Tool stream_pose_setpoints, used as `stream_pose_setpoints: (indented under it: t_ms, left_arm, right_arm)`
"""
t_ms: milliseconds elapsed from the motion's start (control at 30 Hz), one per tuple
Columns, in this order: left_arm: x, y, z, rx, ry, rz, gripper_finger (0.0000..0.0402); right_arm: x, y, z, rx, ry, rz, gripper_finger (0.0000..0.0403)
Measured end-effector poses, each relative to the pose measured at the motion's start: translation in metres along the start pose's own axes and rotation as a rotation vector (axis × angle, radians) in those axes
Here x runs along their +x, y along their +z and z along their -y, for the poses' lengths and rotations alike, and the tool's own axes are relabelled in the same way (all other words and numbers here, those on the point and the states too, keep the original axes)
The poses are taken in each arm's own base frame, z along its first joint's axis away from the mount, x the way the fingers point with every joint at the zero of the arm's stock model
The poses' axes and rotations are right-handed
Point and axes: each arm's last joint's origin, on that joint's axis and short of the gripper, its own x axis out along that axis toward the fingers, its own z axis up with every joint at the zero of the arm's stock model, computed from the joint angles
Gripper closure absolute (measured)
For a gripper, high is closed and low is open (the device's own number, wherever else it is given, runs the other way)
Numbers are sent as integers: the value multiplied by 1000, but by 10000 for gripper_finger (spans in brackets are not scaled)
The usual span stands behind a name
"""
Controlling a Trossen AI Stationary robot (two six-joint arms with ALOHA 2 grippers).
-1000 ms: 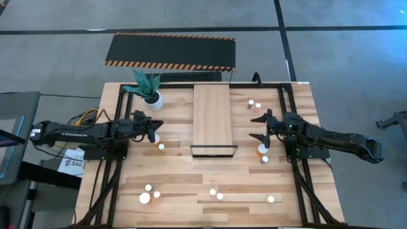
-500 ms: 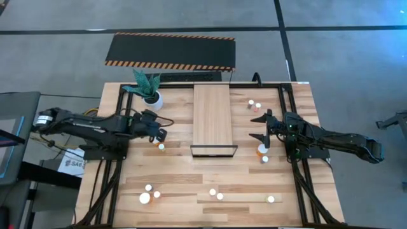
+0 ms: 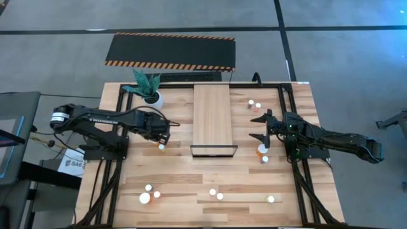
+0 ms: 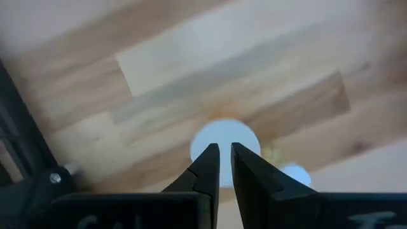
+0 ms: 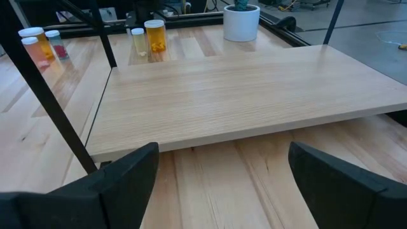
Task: Pick and place medicine bottles onto shelf by color
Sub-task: Put the top left large orange pill bottle on the shelf
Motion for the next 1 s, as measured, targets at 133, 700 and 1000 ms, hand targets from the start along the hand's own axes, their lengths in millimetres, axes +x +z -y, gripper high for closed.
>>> stream_pose_setpoints:
  t_ms: [133, 700, 1000]
  left_arm:
    - [1, -1, 1, 3, -12, -29, 372]
    - [1, -1, 1, -32, -14, -37, 250]
    - [2, -2, 1, -50, -13, -37, 175]
  right_arm:
    - [0, 0, 0, 0, 0, 0, 29]
    - [0, 0, 0, 0, 0, 0, 29]
    - [0, 0, 0, 0, 0, 0, 29]
